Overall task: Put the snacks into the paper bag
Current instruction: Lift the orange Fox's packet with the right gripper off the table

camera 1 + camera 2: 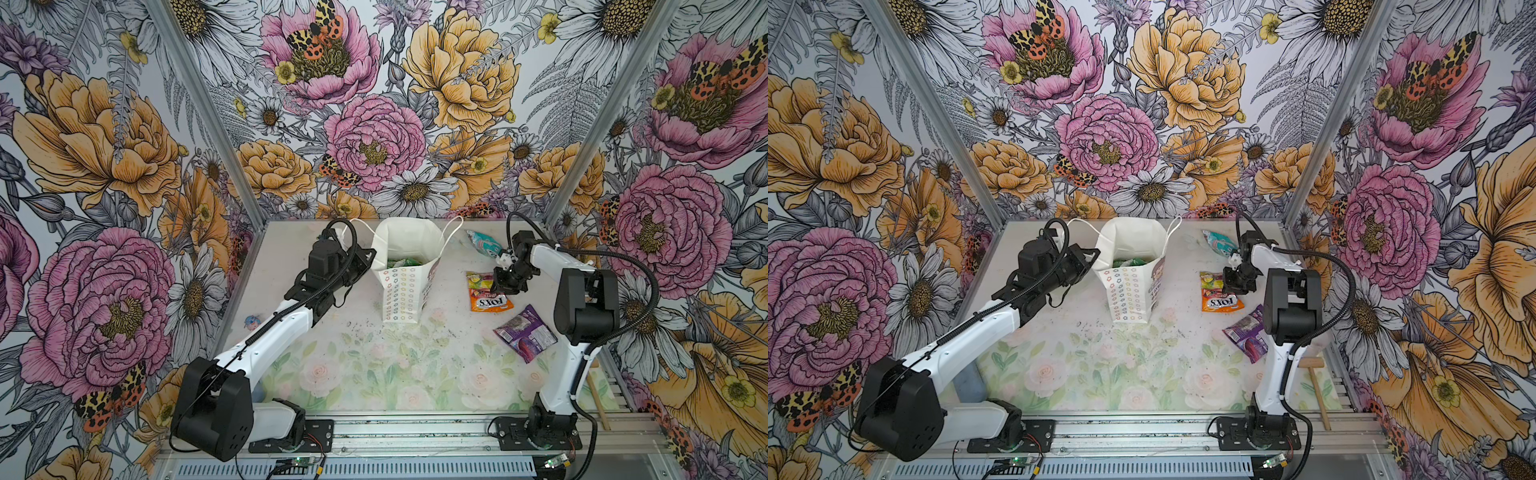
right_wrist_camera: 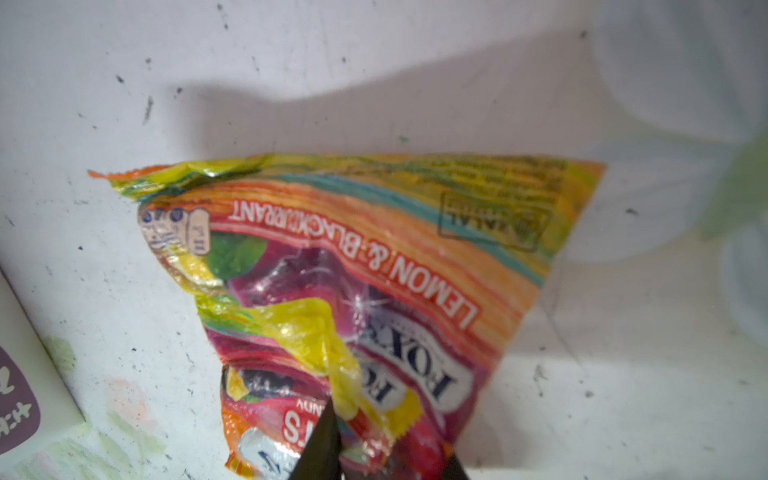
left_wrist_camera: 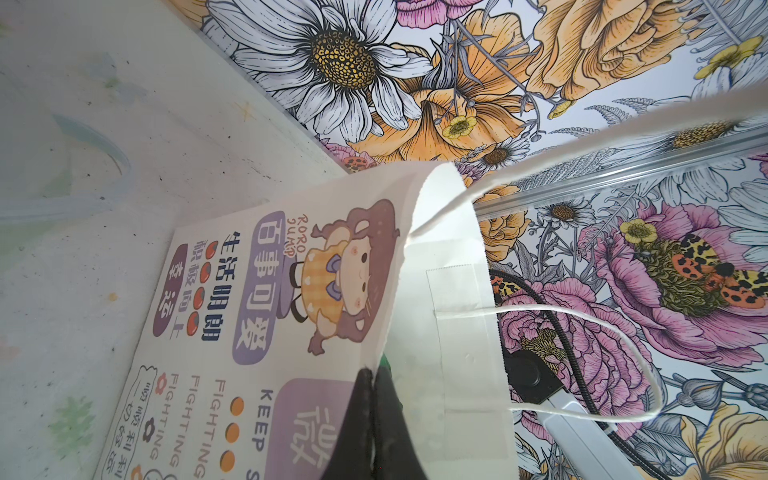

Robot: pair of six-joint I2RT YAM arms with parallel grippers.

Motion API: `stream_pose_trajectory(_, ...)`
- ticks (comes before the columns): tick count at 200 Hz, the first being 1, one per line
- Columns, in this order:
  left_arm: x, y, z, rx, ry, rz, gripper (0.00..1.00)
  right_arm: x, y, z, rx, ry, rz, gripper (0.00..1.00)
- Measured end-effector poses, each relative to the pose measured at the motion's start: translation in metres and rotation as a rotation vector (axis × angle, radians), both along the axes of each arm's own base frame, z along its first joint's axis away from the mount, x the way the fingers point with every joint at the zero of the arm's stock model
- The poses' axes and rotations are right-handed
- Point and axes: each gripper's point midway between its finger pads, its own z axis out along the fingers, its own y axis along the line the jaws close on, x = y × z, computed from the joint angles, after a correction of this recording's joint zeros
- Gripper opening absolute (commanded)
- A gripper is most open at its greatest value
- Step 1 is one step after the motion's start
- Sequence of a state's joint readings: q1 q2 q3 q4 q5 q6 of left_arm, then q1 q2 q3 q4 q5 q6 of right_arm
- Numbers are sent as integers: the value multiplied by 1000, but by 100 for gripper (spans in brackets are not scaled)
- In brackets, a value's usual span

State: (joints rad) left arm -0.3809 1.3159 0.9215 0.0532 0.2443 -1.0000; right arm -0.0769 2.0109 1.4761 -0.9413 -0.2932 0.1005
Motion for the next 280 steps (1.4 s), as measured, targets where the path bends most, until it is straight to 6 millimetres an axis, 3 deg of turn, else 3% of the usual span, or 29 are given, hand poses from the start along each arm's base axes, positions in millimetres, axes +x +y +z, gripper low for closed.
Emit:
stream_pose_trajectory(64,0,0,0,0,0,0,0,-1,5,11,42,-9,-36,0)
stream_pose_trajectory(114,0,0,0,0,0,0,0,1,8,40,90,-61,-82,0)
stream_pose_trajectory(202,0,0,0,0,0,0,0,0,16,128,158,-214,-146,0)
stream_pose_trajectory(280,0,0,0,0,0,0,0,-3,16,236,186,-403,-223,0)
